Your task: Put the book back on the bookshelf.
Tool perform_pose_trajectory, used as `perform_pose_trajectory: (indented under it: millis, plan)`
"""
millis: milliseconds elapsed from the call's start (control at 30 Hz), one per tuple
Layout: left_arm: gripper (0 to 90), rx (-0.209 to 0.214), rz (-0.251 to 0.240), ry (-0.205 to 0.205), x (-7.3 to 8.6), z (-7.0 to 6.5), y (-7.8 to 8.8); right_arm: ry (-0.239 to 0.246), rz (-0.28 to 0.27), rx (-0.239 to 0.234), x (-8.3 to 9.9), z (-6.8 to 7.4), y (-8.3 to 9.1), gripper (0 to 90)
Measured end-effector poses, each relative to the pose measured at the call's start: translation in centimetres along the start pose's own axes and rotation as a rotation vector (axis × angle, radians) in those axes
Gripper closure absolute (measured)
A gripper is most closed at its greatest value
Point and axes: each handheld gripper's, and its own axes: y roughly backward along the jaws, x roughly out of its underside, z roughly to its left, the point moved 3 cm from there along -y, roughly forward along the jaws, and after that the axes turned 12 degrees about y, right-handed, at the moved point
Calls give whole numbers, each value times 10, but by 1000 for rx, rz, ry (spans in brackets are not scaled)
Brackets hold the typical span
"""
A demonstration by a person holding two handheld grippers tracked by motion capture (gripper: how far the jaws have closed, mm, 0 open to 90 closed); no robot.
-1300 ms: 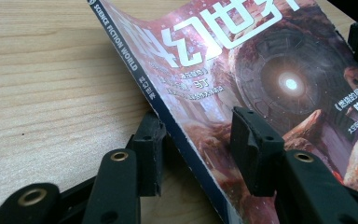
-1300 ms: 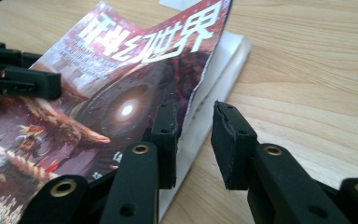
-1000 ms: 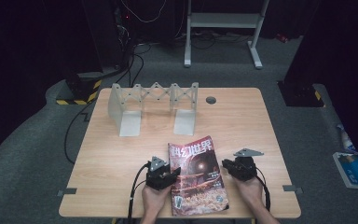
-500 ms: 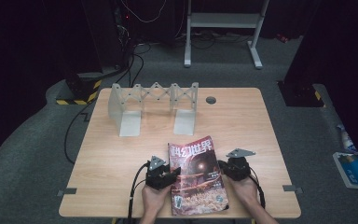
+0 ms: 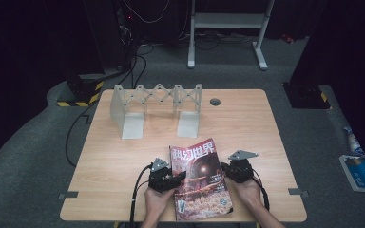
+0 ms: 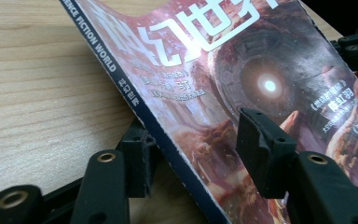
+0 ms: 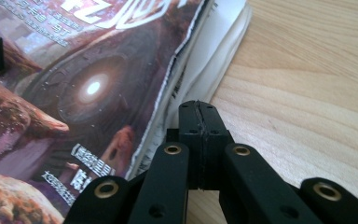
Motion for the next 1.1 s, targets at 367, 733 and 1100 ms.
perform_pose_trajectory:
  millis: [367, 733, 1100]
  plan:
    - [361, 24, 1, 4, -1, -1, -1, 24, -7, -15, -2, 4, -3, 897]
    - [352, 27, 3, 4, -1, -2, -2, 56, -15, -45, -8, 17, -11, 897]
    - [351, 39, 13, -5, 0, -2, -2, 40, -46, -72, -11, 24, -14, 897]
